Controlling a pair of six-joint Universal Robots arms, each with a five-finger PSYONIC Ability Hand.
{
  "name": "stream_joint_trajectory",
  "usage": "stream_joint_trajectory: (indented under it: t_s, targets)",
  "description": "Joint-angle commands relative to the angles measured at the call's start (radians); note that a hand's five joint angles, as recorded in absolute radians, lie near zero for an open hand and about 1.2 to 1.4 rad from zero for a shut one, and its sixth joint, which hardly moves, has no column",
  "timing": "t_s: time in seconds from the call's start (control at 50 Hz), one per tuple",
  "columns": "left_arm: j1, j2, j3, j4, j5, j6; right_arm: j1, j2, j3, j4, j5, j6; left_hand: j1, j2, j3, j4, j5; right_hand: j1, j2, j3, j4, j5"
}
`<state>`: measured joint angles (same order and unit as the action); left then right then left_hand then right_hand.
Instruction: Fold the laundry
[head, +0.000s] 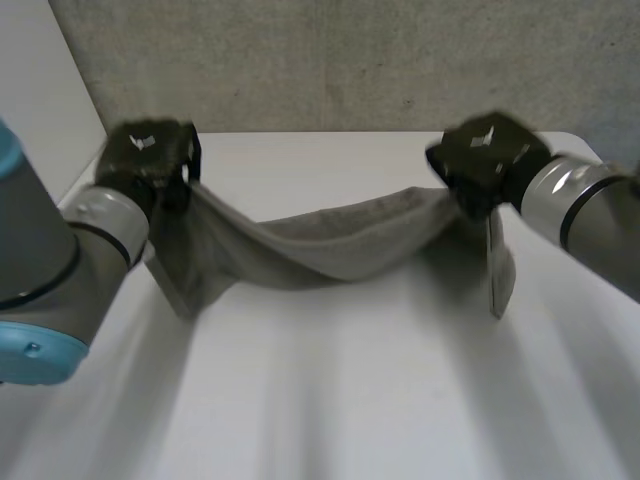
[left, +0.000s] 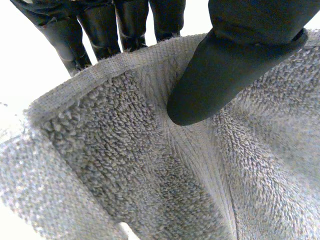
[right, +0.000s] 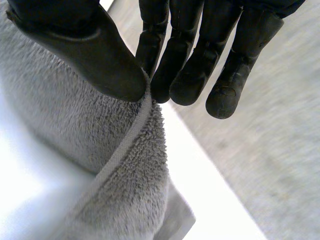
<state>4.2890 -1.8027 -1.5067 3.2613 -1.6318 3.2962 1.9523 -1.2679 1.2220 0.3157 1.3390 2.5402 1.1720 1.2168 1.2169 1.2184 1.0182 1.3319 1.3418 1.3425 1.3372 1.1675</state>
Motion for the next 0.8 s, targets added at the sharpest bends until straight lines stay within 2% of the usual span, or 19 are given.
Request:
stream_joint_trajectory:
  t_s: [0.02, 0.14, 0.18, 0.2, 0.24, 0.26, 0.28, 0.3, 0.34, 0.36, 0.38, 0.4, 0.44, 0.5, 0.62, 0.66, 0.72, 0.76, 0.8]
  targets:
    - [0.003, -0.183, 0.011, -0.022, 0.01, 0.077, 0.001, 0.204, -0.073, 0.094, 0.022, -0.169, 0.224, 0.18, 0.179, 0.178, 0.204, 0.064, 0.054, 0.054, 0.059, 0.054]
    - [0.003, -0.305, 0.108, -0.02, 0.047, 0.151, 0.002, 0.36, -0.216, 0.097, 0.062, -0.176, 0.224, 0.18, 0.179, 0.178, 0.204, 0.064, 0.054, 0.054, 0.059, 0.054]
    - [0.005, -0.368, 0.228, -0.014, 0.07, 0.166, 0.004, 0.45, -0.377, 0.088, 0.104, -0.199, 0.224, 0.18, 0.179, 0.178, 0.204, 0.064, 0.054, 0.054, 0.059, 0.054]
    - [0.005, -0.368, 0.229, -0.014, 0.07, 0.166, 0.004, 0.45, -0.378, 0.088, 0.104, -0.199, 0.224, 0.18, 0.179, 0.178, 0.204, 0.064, 0.054, 0.054, 0.059, 0.054]
    - [0.003, -0.388, 0.31, -0.005, 0.076, 0.166, 0.013, 0.519, -0.609, 0.051, 0.138, -0.218, 0.224, 0.18, 0.179, 0.178, 0.204, 0.064, 0.054, 0.054, 0.059, 0.054]
    - [0.003, -0.402, 0.403, 0.009, 0.078, 0.161, 0.013, 0.519, -0.61, 0.051, 0.138, -0.218, 0.224, 0.18, 0.179, 0.178, 0.204, 0.064, 0.054, 0.054, 0.059, 0.054]
    - [0.005, -0.406, 0.501, 0.026, 0.075, 0.154, 0.022, 0.539, -0.734, 0.005, 0.15, -0.207, 0.224, 0.18, 0.179, 0.178, 0.204, 0.064, 0.054, 0.054, 0.059, 0.054]
    - [0.005, -0.406, 0.502, 0.026, 0.075, 0.154, 0.022, 0.539, -0.736, 0.005, 0.151, -0.207, 0.224, 0.18, 0.179, 0.178, 0.204, 0.064, 0.054, 0.054, 0.059, 0.054]
    - [0.005, -0.402, 0.674, 0.095, 0.072, 0.152, 0.042, 0.53, -0.928, -0.134, 0.163, -0.154, 0.224, 0.18, 0.179, 0.178, 0.204, 0.064, 0.054, 0.054, 0.059, 0.054]
    - [0.005, -0.402, 0.675, 0.095, 0.072, 0.152, 0.042, 0.53, -0.929, -0.135, 0.163, -0.153, 0.224, 0.18, 0.179, 0.178, 0.204, 0.064, 0.054, 0.054, 0.059, 0.054]
    - [0.003, -0.39, 0.741, 0.162, 0.07, 0.149, 0.042, 0.506, -0.978, -0.206, 0.163, -0.1, 0.224, 0.18, 0.179, 0.178, 0.204, 0.064, 0.054, 0.054, 0.059, 0.054]
    - [0.003, -0.389, 0.741, 0.162, 0.07, 0.149, 0.04, 0.466, -0.995, -0.271, 0.157, -0.039, 0.224, 0.18, 0.179, 0.178, 0.204, 0.064, 0.054, 0.054, 0.059, 0.054]
    - [0.005, -0.351, 0.802, 0.285, 0.066, 0.125, 0.039, 0.426, -0.989, -0.321, 0.146, 0.013, 0.224, 0.18, 0.179, 0.178, 0.204, 0.064, 0.054, 0.054, 0.059, 0.054]
    - [0.006, -0.313, 0.795, 0.369, 0.066, 0.085, 0.04, 0.369, -0.94, -0.349, 0.131, 0.066, 0.224, 0.18, 0.179, 0.178, 0.204, 0.064, 0.054, 0.054, 0.059, 0.054]
    - [0.021, -0.291, 0.691, 0.374, 0.069, 0.065, 0.042, 0.331, -0.793, -0.236, 0.058, 0.051, 0.224, 0.18, 0.179, 0.178, 0.204, 0.064, 0.054, 0.054, 0.059, 0.054]
    - [0.041, -0.281, 0.562, 0.367, 0.072, 0.062, 0.043, 0.321, -0.677, -0.129, 0.023, 0.017, 0.224, 0.18, 0.179, 0.178, 0.204, 0.064, 0.054, 0.054, 0.059, 0.054]
    - [0.054, -0.277, 0.482, 0.367, 0.079, 0.063, 0.04, 0.32, -0.534, -0.051, 0.011, -0.052, 0.224, 0.18, 0.179, 0.178, 0.204, 0.064, 0.054, 0.054, 0.059, 0.054]
    - [0.069, -0.271, 0.313, 0.379, 0.086, 0.066, 0.039, 0.318, -0.45, -0.034, 0.009, -0.092, 0.224, 0.18, 0.179, 0.178, 0.204, 0.064, 0.054, 0.054, 0.059, 0.054]
    - [0.072, -0.273, 0.237, 0.382, 0.087, 0.069, 0.037, 0.317, -0.367, -0.03, 0.008, -0.136, 0.224, 0.18, 0.179, 0.178, 0.204, 0.064, 0.054, 0.054, 0.059, 0.054]
